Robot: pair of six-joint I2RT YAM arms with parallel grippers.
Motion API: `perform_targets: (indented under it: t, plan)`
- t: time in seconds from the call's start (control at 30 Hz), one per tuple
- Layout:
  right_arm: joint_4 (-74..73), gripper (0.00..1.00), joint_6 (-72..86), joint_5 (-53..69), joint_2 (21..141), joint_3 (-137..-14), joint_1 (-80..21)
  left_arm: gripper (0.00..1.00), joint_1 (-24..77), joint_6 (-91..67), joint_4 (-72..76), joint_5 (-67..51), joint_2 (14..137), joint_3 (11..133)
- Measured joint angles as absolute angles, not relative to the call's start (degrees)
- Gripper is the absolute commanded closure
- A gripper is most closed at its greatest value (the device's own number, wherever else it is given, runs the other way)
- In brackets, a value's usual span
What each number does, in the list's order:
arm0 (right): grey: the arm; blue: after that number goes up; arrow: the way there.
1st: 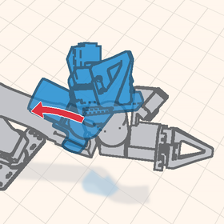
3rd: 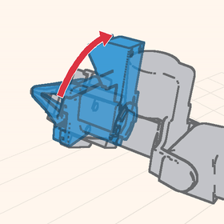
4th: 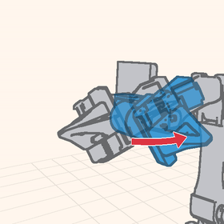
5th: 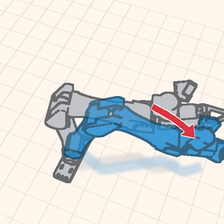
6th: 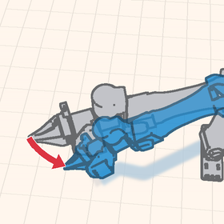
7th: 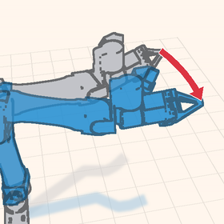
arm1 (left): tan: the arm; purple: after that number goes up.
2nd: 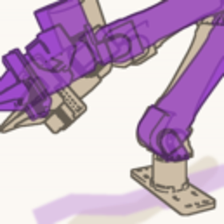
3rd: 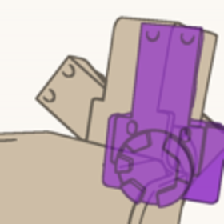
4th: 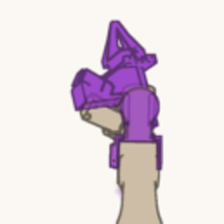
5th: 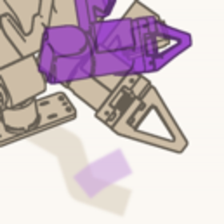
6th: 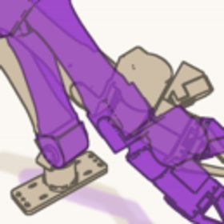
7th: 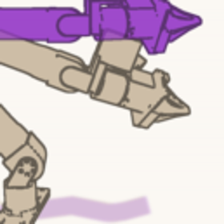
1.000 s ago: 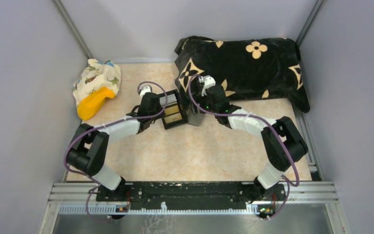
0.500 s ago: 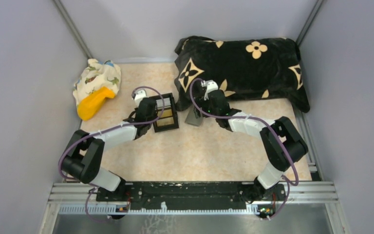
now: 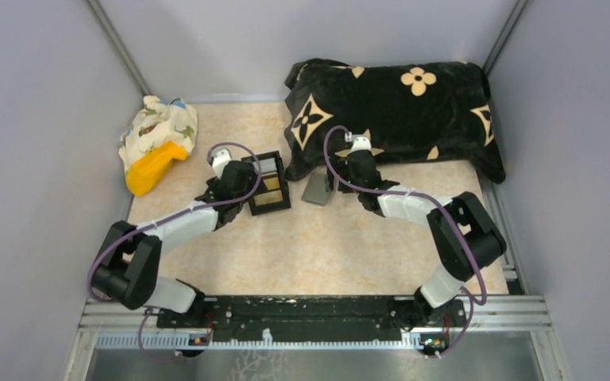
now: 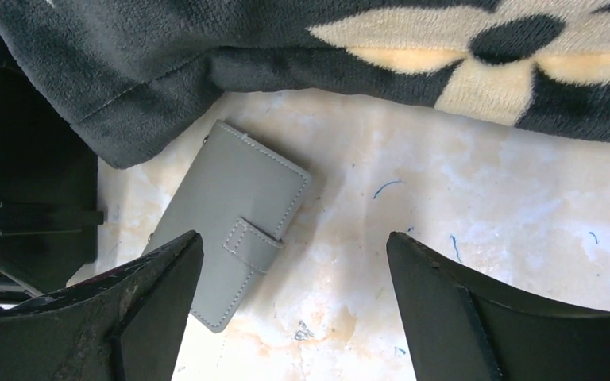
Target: Take the credit cards out of the card holder
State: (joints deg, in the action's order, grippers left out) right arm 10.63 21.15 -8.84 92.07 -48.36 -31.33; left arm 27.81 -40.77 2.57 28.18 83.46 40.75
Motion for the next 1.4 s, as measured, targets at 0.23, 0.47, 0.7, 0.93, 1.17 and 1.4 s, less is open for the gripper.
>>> perform_targets:
  t: [0.23,0.47,0.7,0.93,1.17,1.4]
  plan:
    - [14.2,0.18,24.9,-4.9,96.0,-48.1,-31.6,0.01,27.8,-41.8,3.8,24.6,76.0,39.3]
    - [17.1,0.71,27.0,-2.4,103.6,-50.9,-33.3,0.01,27.9,-42.0,4.5,20.4,74.7,38.8]
    - [19.1,1.00,29.3,-1.6,103.8,-51.1,-33.3,0.01,27.9,-41.5,4.3,19.4,74.7,37.3]
    - [15.9,1.00,26.5,-4.1,95.6,-46.4,-33.3,0.01,27.9,-40.5,5.3,17.4,74.7,37.3]
    - [9.7,1.00,15.6,-9.6,82.1,-46.2,-33.4,0.01,27.9,-38.9,7.2,14.3,74.5,36.7]
    - [5.9,1.00,2.7,-19.6,79.2,-47.4,-37.5,0.01,27.9,-38.9,7.9,12.4,74.5,36.5]
